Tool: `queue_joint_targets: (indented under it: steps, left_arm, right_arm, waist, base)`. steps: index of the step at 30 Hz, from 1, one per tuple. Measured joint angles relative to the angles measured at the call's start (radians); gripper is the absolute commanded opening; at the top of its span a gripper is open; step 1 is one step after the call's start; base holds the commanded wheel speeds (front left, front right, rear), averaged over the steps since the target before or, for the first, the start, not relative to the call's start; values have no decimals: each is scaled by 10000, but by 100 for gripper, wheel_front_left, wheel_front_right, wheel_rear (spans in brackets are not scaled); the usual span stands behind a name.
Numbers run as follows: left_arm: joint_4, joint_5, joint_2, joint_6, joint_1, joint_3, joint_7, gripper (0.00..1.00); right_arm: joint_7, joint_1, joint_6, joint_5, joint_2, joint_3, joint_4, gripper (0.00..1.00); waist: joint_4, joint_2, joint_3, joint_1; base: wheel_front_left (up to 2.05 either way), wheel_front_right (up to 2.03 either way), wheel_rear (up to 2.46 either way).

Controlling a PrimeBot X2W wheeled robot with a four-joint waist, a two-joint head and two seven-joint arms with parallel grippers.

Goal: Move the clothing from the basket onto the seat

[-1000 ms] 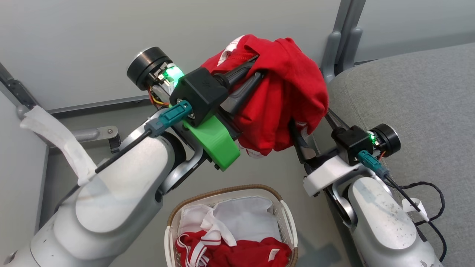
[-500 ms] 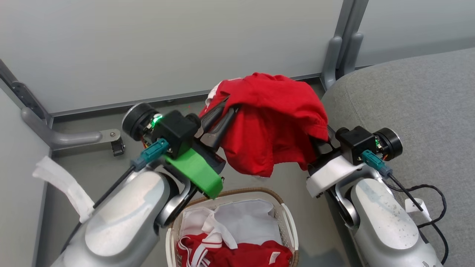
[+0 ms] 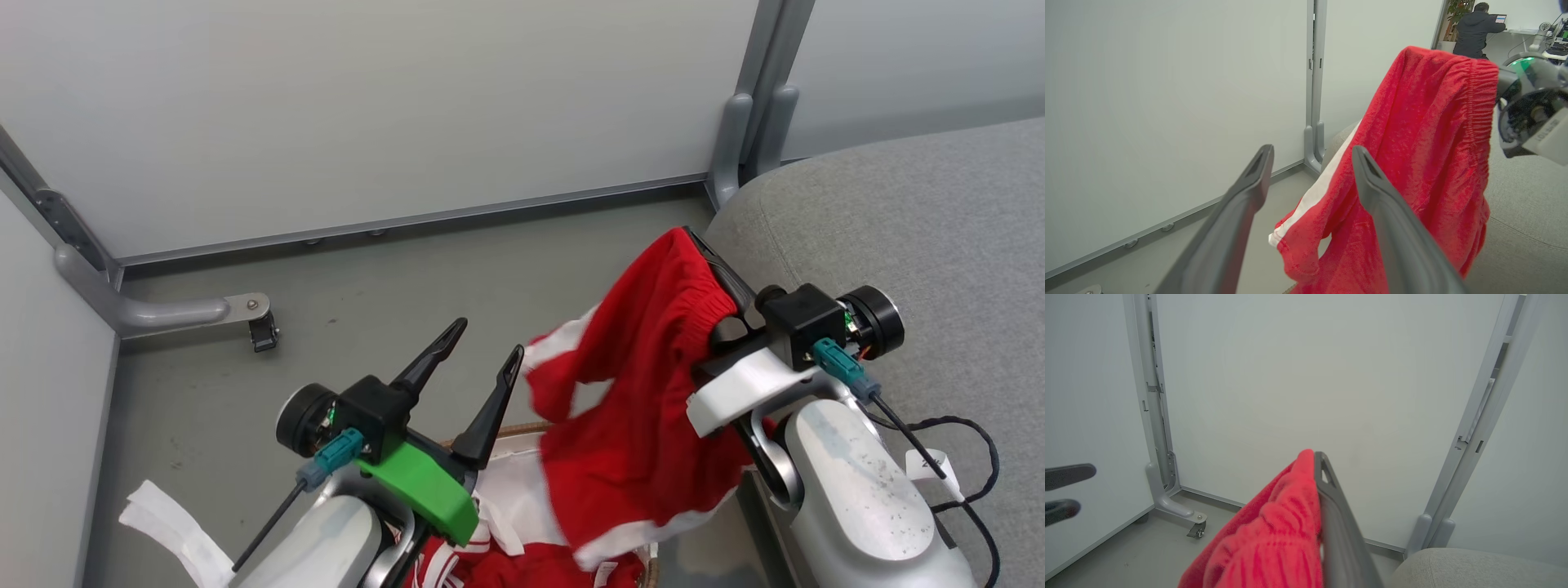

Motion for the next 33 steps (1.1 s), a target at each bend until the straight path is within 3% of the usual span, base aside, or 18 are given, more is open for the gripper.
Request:
queue_joint_targets:
  steps: [21, 33]
  left_arm:
    - [54, 1402, -1114, -529, 1964, 1755, -42, 100]
    - [-134, 1896, -1463, -606, 1814, 2054, -42, 100]
  right_arm:
    - [2, 225, 0, -529, -2, -616, -173, 0]
    - [2, -340, 2, -1340, -8, -1519, -756, 0]
  waist:
    - [-242, 0, 154, 0]
    - [-1422, 0, 722, 0]
  base:
    - [0, 0, 0]
    - [0, 0, 0]
